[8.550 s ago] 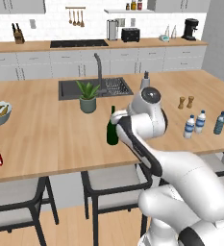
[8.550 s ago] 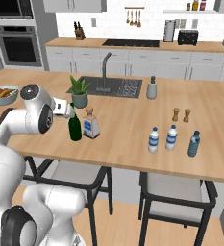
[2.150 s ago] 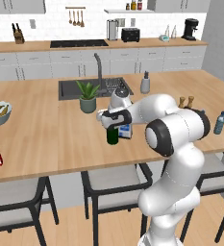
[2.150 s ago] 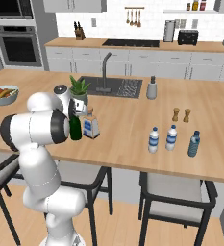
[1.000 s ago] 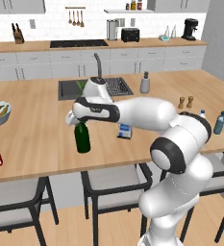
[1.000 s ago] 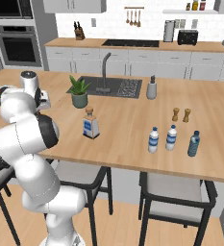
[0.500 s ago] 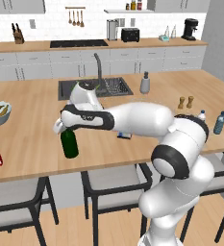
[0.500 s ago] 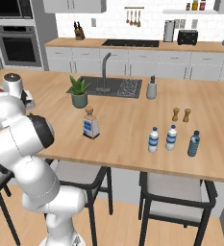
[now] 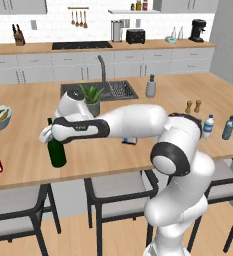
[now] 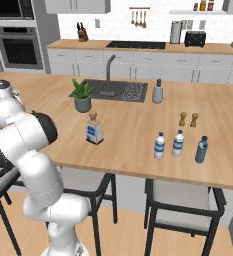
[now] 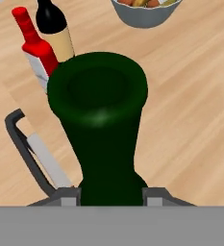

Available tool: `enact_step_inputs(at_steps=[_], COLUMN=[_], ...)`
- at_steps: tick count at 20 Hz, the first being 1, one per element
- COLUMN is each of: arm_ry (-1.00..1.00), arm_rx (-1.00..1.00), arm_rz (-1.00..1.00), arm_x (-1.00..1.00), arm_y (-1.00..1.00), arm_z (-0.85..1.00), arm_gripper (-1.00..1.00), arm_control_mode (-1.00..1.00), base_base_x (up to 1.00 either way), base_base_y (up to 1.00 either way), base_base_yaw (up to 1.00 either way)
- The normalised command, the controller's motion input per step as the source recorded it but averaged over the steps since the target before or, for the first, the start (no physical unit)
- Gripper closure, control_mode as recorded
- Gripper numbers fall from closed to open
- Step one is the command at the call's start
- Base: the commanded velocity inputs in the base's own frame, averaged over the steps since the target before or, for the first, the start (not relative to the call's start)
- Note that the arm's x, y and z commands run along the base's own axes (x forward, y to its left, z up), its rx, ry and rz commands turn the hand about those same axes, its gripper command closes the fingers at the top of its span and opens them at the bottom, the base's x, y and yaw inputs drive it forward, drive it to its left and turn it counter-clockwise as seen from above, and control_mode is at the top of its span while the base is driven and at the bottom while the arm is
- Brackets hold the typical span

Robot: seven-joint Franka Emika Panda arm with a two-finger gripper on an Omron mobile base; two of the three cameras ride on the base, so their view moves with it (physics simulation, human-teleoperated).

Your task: Move the plastic bottles in the middle to the plastics group, and the glass bottles in the middle to the glass group.

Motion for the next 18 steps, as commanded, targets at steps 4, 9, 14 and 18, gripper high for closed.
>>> enact_step_inputs(at_steps=[4,9,14,18], arm_ry=[0.00,0.00,0.00,-0.05], arm_rx=[0.01,0.03,0.00,0.00], arm_rz=[0.00,0.00,0.00,0.00], arm_x=[0.23,0.27,0.05,0.00], arm_y=[0.46,0.44,0.27,0.18], arm_z=[0.00,0.00,0.00,0.00], arm_gripper=[1.00,1.00,1.00,1.00], arm_control_mode=[-1.00,-1.00,-1.00,-1.00], base_base_x=[0.00,0.00,0.00,0.00], base_base_y=[0.00,0.00,0.00,0.00], base_base_yaw=[0.00,0.00,0.00,0.00])
